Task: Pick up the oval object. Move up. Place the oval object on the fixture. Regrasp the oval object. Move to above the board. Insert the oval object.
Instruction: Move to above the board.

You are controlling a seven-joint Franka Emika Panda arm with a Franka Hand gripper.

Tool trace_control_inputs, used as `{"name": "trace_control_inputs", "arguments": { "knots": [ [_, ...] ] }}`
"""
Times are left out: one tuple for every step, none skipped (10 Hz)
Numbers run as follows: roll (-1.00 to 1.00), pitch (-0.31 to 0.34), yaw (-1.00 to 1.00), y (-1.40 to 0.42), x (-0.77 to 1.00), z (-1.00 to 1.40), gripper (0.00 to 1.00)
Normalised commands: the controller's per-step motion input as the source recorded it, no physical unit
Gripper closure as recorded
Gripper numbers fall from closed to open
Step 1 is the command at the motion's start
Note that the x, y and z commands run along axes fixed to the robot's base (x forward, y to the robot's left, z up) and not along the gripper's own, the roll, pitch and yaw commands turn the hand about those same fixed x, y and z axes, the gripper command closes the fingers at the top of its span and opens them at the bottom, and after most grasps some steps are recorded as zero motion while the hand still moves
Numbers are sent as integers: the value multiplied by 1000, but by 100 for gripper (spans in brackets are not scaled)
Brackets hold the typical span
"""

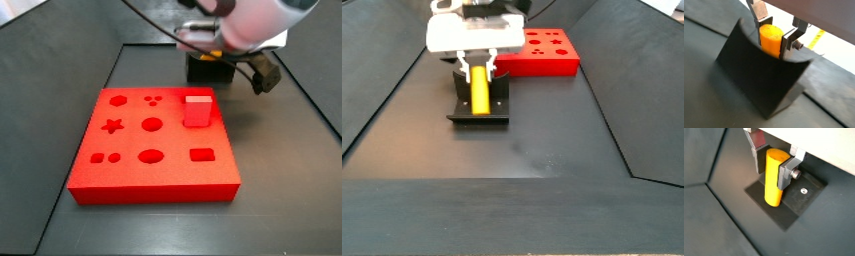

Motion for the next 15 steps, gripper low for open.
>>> {"name": "trace_control_inputs", "arguments": {
  "knots": [
    [49, 253, -463, -85, 115, 1000, 100],
    [24, 329, -291, -78, 105, 1000, 100],
    [21, 382, -147, -78, 100, 1000, 100],
    [13, 409, -41, -79, 98, 1000, 100],
    [-9, 413, 57, -77, 99, 1000, 100],
    [-25, 402, 141, -75, 103, 1000, 100],
    [-31, 371, 207, -76, 105, 1000, 100],
    [-26, 297, 276, -77, 108, 1000, 100],
    [-22, 231, 307, -77, 110, 1000, 100],
    [-18, 162, 316, -76, 106, 1000, 100],
    [-26, 71, 300, -69, 100, 1000, 100],
    [-27, 16, 272, -65, 92, 1000, 100],
    [-28, -28, 228, -63, 86, 1000, 100],
    [-30, -51, 180, -51, 68, 886, 100],
    [-34, -55, 115, -33, 49, 666, 100]
  ]
}}
